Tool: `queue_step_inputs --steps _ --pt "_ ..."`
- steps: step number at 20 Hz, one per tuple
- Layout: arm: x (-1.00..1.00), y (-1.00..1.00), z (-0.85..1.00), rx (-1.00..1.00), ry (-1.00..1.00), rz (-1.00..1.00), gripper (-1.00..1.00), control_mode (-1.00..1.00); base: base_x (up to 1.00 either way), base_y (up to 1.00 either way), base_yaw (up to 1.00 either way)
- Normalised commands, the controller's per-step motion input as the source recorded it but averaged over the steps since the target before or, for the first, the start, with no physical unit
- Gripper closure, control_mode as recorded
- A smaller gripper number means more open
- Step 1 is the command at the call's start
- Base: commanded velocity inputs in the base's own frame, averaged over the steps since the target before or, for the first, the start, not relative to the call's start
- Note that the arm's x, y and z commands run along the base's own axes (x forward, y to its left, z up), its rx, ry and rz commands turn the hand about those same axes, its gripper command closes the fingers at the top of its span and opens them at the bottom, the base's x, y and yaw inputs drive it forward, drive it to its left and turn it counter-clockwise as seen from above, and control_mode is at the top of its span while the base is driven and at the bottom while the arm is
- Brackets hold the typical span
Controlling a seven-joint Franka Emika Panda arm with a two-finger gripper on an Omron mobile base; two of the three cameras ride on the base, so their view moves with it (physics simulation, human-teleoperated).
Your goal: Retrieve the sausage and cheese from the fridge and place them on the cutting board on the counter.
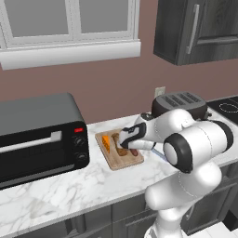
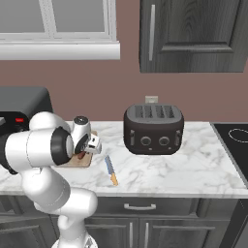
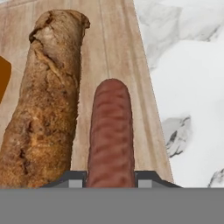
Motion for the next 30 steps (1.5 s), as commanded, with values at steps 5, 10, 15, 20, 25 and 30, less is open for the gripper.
queue_step_inputs --steps 5,10,15,20,25,30 --pt "0.02 0.03 -0.09 0.02 0.0 0.0 1.0 -1.0 0.0 0.0 0.0" --pt "0.0 0.0 -0.07 0.0 0.0 0.0 -1.0 -1.0 0.0 0.0 0.0" --pt "0.0 0.0 0.0 0.0 0.0 0.0 -1.0 -1.0 0.0 0.0 0.0" --pt "0.0 0.0 0.05 0.01 -0.02 0.0 -1.0 -1.0 0.0 0.0 0.0" --pt "0.0 -0.04 0.31 0.03 -0.03 0.0 -1.0 -1.0 0.0 0.0 0.0" --pt "-0.3 -0.18 0.78 0.04 -0.01 -0.01 -1.0 -1.0 0.0 0.0 0.0"
